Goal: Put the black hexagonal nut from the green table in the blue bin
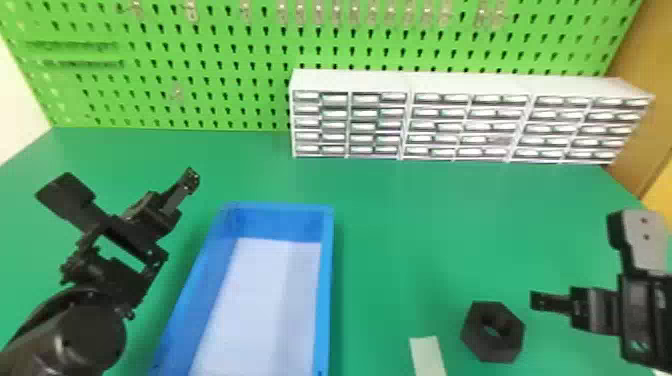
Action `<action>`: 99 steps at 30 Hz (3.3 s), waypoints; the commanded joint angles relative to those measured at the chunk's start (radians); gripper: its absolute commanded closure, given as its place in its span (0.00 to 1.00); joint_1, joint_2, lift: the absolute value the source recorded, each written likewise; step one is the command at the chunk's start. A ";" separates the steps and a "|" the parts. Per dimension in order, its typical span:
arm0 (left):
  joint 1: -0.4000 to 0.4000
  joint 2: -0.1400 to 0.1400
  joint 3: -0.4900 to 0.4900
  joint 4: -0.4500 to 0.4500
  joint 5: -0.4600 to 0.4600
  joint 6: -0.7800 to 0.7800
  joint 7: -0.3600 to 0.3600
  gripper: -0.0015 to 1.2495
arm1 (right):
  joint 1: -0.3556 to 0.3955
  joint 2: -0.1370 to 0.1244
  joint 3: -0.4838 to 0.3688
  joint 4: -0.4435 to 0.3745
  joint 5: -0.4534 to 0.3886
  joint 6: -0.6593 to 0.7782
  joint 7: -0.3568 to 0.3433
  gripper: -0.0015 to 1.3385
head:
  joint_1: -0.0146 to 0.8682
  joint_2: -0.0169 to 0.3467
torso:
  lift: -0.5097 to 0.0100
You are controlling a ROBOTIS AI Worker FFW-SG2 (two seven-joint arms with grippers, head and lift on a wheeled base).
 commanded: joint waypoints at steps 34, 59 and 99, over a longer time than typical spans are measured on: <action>-0.007 0.000 -0.003 0.002 -0.003 0.000 0.000 0.09 | -0.012 0.011 0.051 0.106 -0.037 0.001 0.000 0.17 | 0.77 0.14 | 0.79; -0.006 0.000 -0.003 0.002 -0.002 0.000 -0.002 0.09 | 0.000 0.020 0.050 0.124 -0.026 0.001 0.000 0.17 | 0.77 0.14 | 0.79; -0.006 0.000 -0.003 0.002 0.000 0.000 -0.006 0.09 | 0.017 0.028 0.062 0.147 0.004 -0.029 0.000 0.17 | 0.77 0.14 | 0.79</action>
